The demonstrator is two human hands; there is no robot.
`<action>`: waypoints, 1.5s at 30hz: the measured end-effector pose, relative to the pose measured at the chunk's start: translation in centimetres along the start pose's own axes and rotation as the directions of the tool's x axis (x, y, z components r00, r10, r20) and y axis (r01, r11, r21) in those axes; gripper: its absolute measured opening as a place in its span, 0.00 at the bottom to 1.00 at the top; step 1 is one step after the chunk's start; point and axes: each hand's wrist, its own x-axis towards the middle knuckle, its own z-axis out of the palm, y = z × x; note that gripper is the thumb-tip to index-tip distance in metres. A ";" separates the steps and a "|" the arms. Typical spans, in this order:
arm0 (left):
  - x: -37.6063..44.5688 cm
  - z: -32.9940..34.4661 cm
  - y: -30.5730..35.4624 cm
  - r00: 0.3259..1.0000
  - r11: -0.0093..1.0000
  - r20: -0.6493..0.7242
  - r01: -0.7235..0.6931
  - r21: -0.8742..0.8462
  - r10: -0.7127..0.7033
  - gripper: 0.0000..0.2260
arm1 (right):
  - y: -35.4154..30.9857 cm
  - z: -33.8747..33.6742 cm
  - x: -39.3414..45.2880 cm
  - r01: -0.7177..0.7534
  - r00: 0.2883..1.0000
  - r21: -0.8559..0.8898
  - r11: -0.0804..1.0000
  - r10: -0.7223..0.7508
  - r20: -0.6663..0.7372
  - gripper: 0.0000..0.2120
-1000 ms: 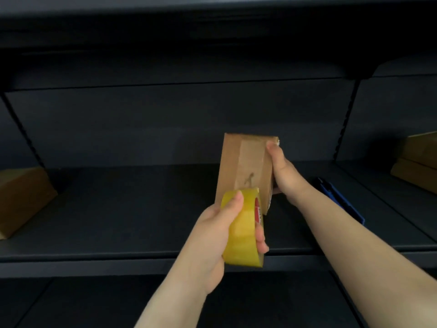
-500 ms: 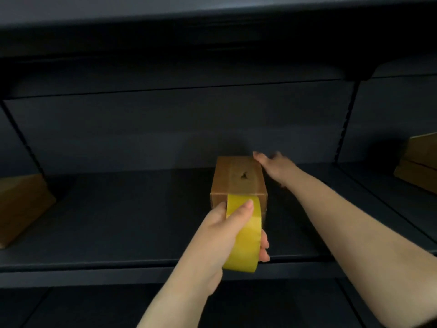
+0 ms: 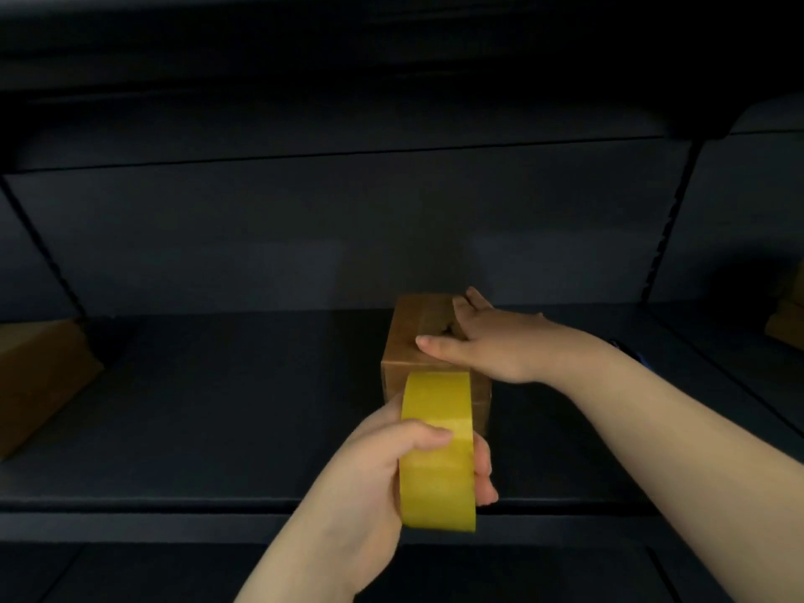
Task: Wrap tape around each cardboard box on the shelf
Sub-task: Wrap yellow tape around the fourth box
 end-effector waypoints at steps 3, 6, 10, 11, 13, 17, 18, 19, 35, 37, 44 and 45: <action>-0.5 -0.1 0.3 0.999 0.999 -0.032 0.007 -0.043 -0.008 0.12 | 0.0 0.0 0.5 -0.018 1.000 -0.034 0.999 0.017 -0.014 0.46; -0.4 0.2 0.6 0.998 1.000 -0.059 0.018 -0.013 -0.018 0.12 | -0.2 -0.1 1.0 -0.028 1.000 -0.036 0.999 0.028 -0.012 0.46; 0.5 0.1 0.8 0.995 0.984 -0.080 0.078 0.162 -0.066 0.21 | 0.1 -0.4 1.4 -0.037 0.999 -0.025 0.999 0.036 -0.034 0.48; 0.8 -0.2 1.1 0.990 0.957 -0.123 0.093 0.274 -0.061 0.26 | 0.2 -0.5 1.6 -0.036 0.999 -0.020 0.999 0.036 -0.037 0.49; 1.5 -1.1 1.7 0.972 0.831 -0.235 0.111 0.545 0.024 0.34 | 0.4 -0.7 1.8 -0.026 1.000 -0.008 1.000 0.026 -0.014 0.54; 2.8 -2.5 2.3 0.982 0.694 -0.115 -0.020 0.720 0.148 0.41 | 0.5 -1.1 2.5 -0.017 1.000 0.029 0.999 0.017 0.024 0.56; 3.2 -2.7 2.2 0.989 0.717 -0.086 -0.028 0.697 0.122 0.42 | 0.5 -1.2 2.6 -0.031 0.999 0.020 0.999 0.031 0.016 0.53; 3.4 -2.7 2.0 0.993 0.747 -0.066 -0.030 0.664 0.098 0.44 | 0.6 -1.2 2.7 -0.042 0.999 0.018 0.999 0.042 0.008 0.49; 9.7 -4.4 0.7 1.000 0.791 0.017 0.002 0.611 -0.015 0.29 | 1.7 -0.5 5.4 -0.055 0.997 -0.025 0.998 0.053 -0.058 0.34; 9.6 -4.1 1.0 0.999 0.776 0.003 0.033 0.630 -0.044 0.29 | 1.7 -0.7 5.2 -0.021 0.995 0.046 0.999 0.026 -0.099 0.33; 8.0 -3.2 1.7 0.997 0.756 -0.012 0.062 0.652 -0.072 0.20 | 11.4 1.2 -2.0 -0.391 0.851 0.275 0.878 0.459 -0.256 0.40; 8.0 -3.2 1.6 0.997 0.748 -0.018 0.066 0.660 -0.072 0.22 | 12.6 2.1 -3.1 -0.498 0.842 0.152 0.854 0.518 -0.150 0.39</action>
